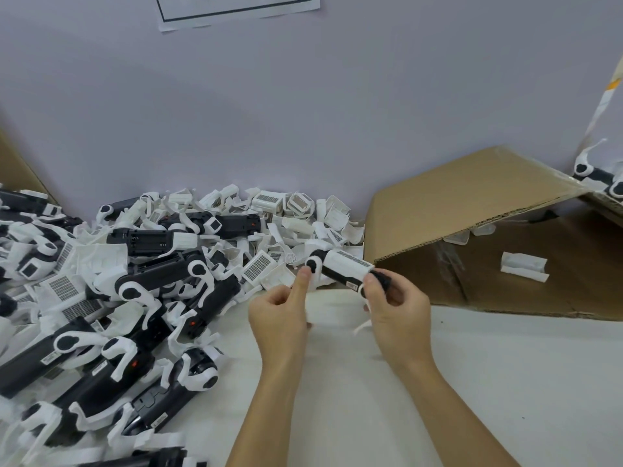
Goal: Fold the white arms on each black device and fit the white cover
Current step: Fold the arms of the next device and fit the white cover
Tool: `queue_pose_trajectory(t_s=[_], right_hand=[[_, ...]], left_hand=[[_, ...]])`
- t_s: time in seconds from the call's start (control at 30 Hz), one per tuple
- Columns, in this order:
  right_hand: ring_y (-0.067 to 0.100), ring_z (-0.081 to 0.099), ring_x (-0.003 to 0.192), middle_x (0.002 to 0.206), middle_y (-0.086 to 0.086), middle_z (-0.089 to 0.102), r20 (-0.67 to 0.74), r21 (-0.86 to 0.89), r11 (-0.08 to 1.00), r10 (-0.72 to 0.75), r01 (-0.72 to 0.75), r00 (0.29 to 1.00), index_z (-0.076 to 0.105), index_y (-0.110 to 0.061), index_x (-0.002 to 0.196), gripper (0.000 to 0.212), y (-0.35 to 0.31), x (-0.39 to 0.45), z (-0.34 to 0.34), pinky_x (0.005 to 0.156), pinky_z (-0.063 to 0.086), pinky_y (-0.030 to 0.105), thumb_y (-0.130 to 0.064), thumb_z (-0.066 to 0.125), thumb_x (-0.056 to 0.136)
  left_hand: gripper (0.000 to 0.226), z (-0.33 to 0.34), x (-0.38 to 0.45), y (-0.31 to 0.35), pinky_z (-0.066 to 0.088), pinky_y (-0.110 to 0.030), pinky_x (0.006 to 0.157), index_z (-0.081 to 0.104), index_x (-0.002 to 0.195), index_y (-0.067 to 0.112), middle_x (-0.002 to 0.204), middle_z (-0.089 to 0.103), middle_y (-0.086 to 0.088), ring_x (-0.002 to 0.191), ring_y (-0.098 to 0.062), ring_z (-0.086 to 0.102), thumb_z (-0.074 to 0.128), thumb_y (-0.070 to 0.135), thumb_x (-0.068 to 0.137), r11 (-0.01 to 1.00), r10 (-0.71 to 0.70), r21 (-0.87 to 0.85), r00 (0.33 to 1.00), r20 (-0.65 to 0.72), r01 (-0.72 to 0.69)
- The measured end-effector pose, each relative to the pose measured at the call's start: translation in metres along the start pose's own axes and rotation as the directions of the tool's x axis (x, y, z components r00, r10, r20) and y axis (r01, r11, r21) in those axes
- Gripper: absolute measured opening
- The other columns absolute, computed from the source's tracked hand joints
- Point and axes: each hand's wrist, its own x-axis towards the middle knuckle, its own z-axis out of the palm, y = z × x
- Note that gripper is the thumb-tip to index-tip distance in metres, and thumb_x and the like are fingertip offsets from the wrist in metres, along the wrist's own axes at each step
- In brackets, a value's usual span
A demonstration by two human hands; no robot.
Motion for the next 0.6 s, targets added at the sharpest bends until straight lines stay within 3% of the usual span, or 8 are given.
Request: queue_pose_trajectory(t_s=[0.07,0.1,0.17,0.27,0.5,0.6], right_hand=[[0.011,0.06,0.057,0.07,0.002,0.071,0.024,0.041,0.995,0.087,-0.088,0.996,0.073,-0.018,0.078,0.019,-0.004,0.004,-0.005,0.053,0.05,0.022,-0.023,0.063,0.094],[0.011,0.057,0.053,0.069,0.006,0.07,0.064,0.054,0.99,0.13,-0.133,0.989,0.073,-0.014,0.076,0.027,-0.006,0.005,-0.008,0.049,0.047,0.022,-0.025,0.06,0.097],[0.012,0.055,0.052,0.072,0.011,0.071,0.173,0.038,0.982,0.177,-0.187,0.969,0.073,-0.009,0.079,0.035,-0.009,0.006,-0.012,0.049,0.046,0.025,-0.028,0.054,0.101],[0.013,0.056,0.053,0.076,0.012,0.073,0.273,-0.005,0.979,0.196,-0.203,0.942,0.075,-0.011,0.084,0.037,-0.01,0.005,-0.014,0.053,0.046,0.029,-0.035,0.052,0.1],[0.016,0.059,0.057,0.079,0.011,0.075,0.307,-0.011,0.972,0.227,-0.236,0.924,0.077,-0.018,0.088,0.035,-0.011,0.004,-0.012,0.063,0.046,0.034,-0.04,0.053,0.1],[0.021,0.063,0.064,0.086,0.013,0.075,0.374,0.046,0.975,0.183,-0.215,0.909,0.076,-0.017,0.1,0.04,-0.011,0.003,-0.014,0.061,0.05,0.032,-0.048,0.053,0.088]], left_hand=[[0.046,-0.003,0.004,-0.001,0.046,-0.035,0.064,0.051,0.068,0.012,0.066,0.049,0.002,0.063,-0.018,0.047,0.074,0.049,0.081,0.997,0.065,0.043,0.997,-0.043,-0.063],[0.041,-0.003,0.004,0.001,0.049,-0.035,0.073,0.057,0.081,0.017,0.078,0.058,0.007,0.074,-0.015,0.056,0.073,0.054,0.078,0.999,0.036,-0.002,0.999,0.003,-0.036],[0.054,-0.001,0.003,0.003,0.053,-0.033,0.083,0.064,0.101,0.023,0.094,0.068,0.012,0.096,-0.012,0.064,0.069,0.063,0.065,0.987,-0.079,-0.128,0.983,0.164,0.1],[0.06,-0.002,0.005,0.003,0.056,-0.03,0.067,0.073,0.101,0.011,0.095,0.073,-0.004,0.087,-0.019,0.072,0.073,0.056,0.061,0.952,-0.136,-0.221,0.938,0.318,0.213],[0.056,-0.005,0.006,0.003,0.055,-0.023,0.061,0.073,0.097,0.003,0.085,0.072,-0.007,0.073,-0.012,0.07,0.071,0.05,0.065,0.966,-0.074,-0.218,0.954,0.291,0.141],[0.059,-0.005,0.005,0.005,0.055,-0.024,0.066,0.073,0.1,0.002,0.091,0.075,-0.007,0.076,-0.012,0.071,0.07,0.05,0.066,0.968,-0.072,-0.211,0.957,0.28,0.135]])
